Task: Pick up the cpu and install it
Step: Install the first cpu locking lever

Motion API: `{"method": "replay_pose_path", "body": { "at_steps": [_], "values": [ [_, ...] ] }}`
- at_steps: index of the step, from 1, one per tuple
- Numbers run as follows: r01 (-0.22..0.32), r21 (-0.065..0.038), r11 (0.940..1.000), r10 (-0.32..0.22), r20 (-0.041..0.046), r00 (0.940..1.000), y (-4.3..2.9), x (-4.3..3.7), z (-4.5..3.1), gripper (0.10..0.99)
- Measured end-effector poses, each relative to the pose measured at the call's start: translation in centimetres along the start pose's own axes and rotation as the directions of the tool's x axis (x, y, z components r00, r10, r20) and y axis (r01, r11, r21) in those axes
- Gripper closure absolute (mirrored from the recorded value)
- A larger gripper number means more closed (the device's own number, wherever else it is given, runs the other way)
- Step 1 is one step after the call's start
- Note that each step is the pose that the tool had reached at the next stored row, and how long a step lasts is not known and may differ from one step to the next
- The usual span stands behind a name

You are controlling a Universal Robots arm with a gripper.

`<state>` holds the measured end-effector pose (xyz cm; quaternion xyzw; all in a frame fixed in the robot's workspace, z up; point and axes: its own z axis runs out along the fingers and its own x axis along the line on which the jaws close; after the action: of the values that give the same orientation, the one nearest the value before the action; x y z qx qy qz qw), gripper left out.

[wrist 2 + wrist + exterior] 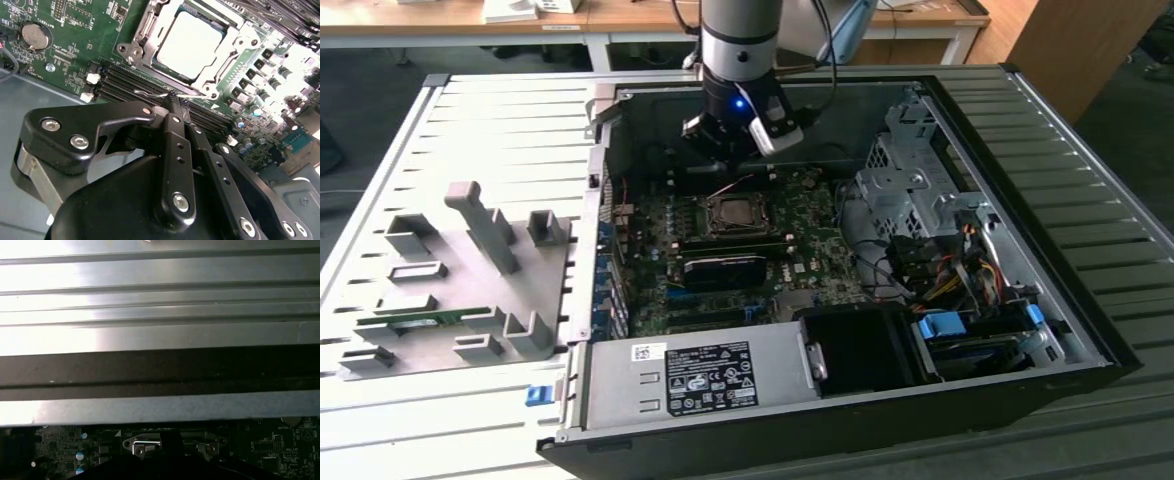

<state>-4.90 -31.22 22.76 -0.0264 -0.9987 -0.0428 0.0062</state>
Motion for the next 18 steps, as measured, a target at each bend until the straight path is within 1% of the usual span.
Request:
{"method": "replay_pose_path", "body": {
  "at_steps": [5, 18],
  "values": [
    [0.000, 0.003, 1.0000, 0.000, 0.0001, 1.0000, 0.00, -0.18, 0.29, 0.965],
    [0.000, 0.004, 1.0000, 0.000, 0.0000, 1.0000, 0.15, -0.92, 1.12, 0.965]
  ]
}}
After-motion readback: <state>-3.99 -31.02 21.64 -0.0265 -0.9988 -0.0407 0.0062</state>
